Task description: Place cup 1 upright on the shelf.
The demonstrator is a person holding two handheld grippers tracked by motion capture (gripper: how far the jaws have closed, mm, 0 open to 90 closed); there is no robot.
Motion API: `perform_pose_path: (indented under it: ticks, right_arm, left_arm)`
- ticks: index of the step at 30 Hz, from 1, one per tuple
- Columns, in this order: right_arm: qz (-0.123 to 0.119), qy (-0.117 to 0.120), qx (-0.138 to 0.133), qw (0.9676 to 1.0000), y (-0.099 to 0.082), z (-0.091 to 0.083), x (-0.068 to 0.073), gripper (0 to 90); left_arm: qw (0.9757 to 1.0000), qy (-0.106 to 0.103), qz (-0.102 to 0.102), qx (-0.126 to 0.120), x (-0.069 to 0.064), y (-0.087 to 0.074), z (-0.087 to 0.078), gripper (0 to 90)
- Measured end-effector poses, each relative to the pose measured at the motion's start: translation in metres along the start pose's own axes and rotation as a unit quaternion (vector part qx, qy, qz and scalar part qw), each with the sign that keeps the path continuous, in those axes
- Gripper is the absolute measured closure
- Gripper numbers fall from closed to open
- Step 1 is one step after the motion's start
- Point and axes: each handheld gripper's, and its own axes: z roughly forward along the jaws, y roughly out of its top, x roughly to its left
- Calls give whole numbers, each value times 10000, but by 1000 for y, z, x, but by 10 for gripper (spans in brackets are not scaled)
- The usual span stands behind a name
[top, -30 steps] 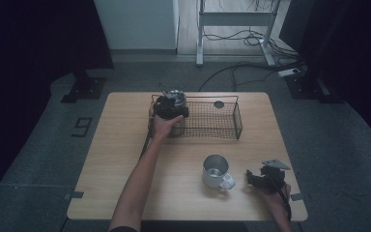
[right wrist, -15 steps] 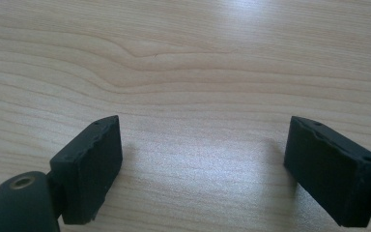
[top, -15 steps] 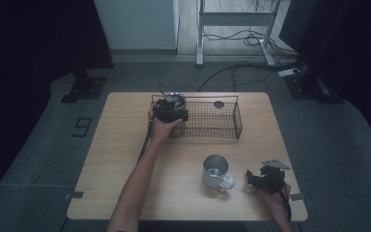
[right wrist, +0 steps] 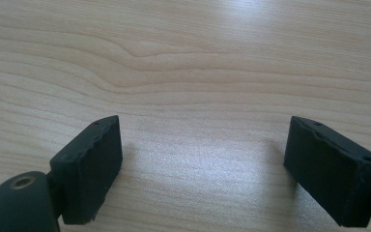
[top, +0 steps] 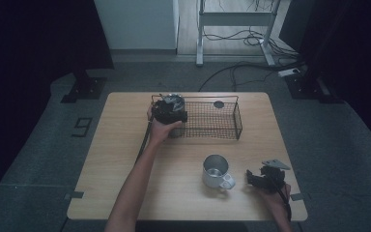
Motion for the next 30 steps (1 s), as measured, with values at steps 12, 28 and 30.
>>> perform_pose_path:
  ticks: [12, 28, 30]
  right_arm:
    - [0, 2, -1, 10000, 0, 0, 0, 134]
    - [-1, 8, 0, 10000, 0, 0, 0, 136]
    - [-13, 19, -2, 10000, 0, 0, 0, 136]
  left_arm:
    - [9999, -6, 11, -151, 0, 1, -8, 0]
    - [9993, 97, 132, -350, 2, 1, -29, 0]
    - [9992, 118, 171, -344, 1, -3, -36, 0]
